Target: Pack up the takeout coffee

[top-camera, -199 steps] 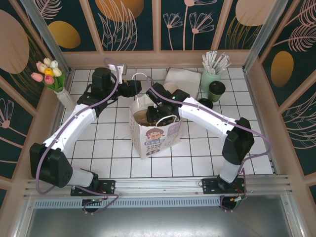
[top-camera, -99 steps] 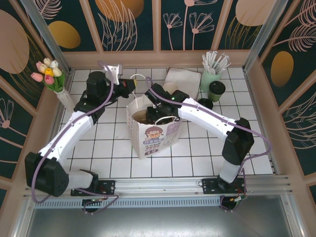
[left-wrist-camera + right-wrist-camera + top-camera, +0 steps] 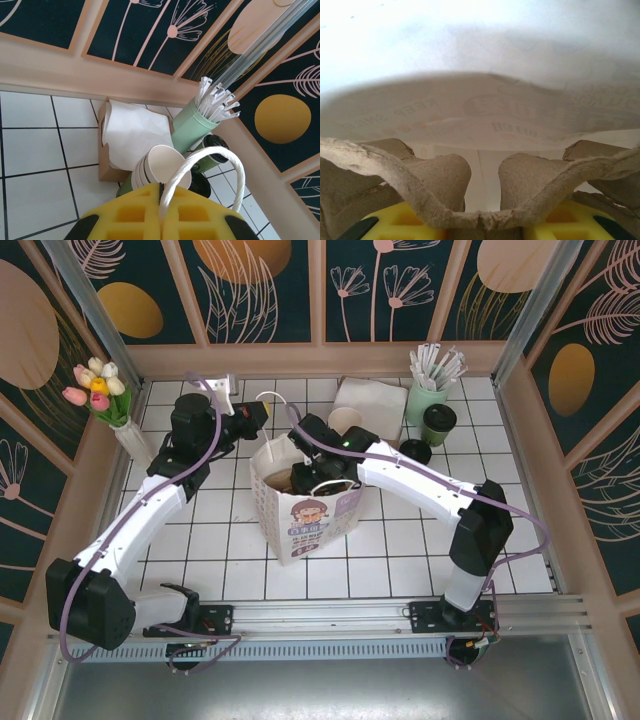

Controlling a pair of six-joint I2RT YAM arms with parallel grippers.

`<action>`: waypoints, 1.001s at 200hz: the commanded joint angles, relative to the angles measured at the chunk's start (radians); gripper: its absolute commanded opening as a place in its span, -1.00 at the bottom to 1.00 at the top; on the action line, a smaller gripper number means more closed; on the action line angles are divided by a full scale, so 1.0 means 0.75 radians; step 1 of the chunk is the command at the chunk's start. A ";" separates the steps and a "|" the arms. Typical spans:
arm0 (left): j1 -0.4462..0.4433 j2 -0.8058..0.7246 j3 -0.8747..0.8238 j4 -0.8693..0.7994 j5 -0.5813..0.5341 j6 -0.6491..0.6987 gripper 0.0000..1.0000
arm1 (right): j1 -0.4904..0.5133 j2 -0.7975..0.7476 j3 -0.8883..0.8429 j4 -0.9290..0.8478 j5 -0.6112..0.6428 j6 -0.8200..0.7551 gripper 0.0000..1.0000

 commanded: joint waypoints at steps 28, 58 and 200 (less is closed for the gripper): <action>0.007 -0.128 -0.140 0.359 0.005 -0.120 -1.00 | 0.019 0.027 0.008 -0.155 -0.077 -0.055 -0.33; 0.007 -0.096 -0.121 0.262 -0.102 -0.118 -1.00 | 0.025 -0.050 -0.018 -0.121 -0.018 -0.071 -0.34; 0.007 -0.147 -0.198 0.469 -0.124 -0.232 -1.00 | 0.077 -0.088 -0.120 -0.028 -0.029 -0.166 -0.37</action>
